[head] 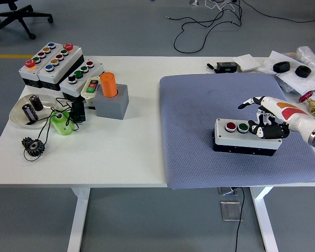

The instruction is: Pick up the button,place it on the desk,press the button,press the button

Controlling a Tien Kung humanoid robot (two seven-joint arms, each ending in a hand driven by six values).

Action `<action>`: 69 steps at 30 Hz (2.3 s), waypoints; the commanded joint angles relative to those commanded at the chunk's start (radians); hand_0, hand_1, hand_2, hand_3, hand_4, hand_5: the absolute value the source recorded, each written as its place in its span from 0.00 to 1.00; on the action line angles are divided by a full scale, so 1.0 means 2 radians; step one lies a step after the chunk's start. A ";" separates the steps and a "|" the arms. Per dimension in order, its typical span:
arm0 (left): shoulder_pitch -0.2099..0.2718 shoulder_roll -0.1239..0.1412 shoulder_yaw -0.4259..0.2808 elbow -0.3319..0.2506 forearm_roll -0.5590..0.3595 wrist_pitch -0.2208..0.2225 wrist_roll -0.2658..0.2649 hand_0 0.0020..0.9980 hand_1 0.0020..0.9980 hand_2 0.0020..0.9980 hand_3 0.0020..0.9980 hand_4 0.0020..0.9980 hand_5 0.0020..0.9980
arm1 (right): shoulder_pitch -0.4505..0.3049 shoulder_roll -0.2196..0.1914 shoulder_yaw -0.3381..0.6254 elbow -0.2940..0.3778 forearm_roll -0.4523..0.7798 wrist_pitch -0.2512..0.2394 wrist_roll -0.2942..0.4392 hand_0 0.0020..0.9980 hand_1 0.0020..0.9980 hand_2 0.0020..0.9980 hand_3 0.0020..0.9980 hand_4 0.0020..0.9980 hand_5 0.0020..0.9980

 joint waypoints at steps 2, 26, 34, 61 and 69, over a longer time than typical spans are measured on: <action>-0.001 0.000 -0.001 0.000 -0.001 0.000 0.000 0.62 0.59 0.57 0.55 0.31 1.00 | 0.005 0.002 -0.007 -0.002 -0.001 0.006 -0.004 0.08 0.01 0.15 0.78 0.33 0.00; -0.009 0.000 -0.010 0.000 0.002 0.001 0.000 0.62 0.59 0.57 0.55 0.30 1.00 | 0.030 0.032 -0.022 -0.056 -0.023 0.052 -0.010 0.11 0.01 0.15 0.77 0.40 0.00; -0.009 0.000 -0.012 0.000 0.004 0.001 0.001 0.62 0.59 0.57 0.55 0.30 1.00 | 0.028 0.033 -0.022 -0.055 -0.027 0.063 -0.011 0.12 0.02 0.15 0.77 0.42 0.00; -0.015 0.000 -0.016 0.000 0.006 0.001 0.001 0.63 0.59 0.57 0.55 0.31 1.00 | 0.032 0.036 -0.026 -0.059 -0.037 0.080 -0.020 0.13 0.02 0.16 0.76 0.46 0.00; -0.017 0.001 -0.016 0.000 0.005 0.001 0.001 0.63 0.59 0.57 0.55 0.30 1.00 | 0.034 0.034 -0.016 -0.043 -0.039 0.078 -0.021 0.13 0.02 0.16 0.76 0.47 0.00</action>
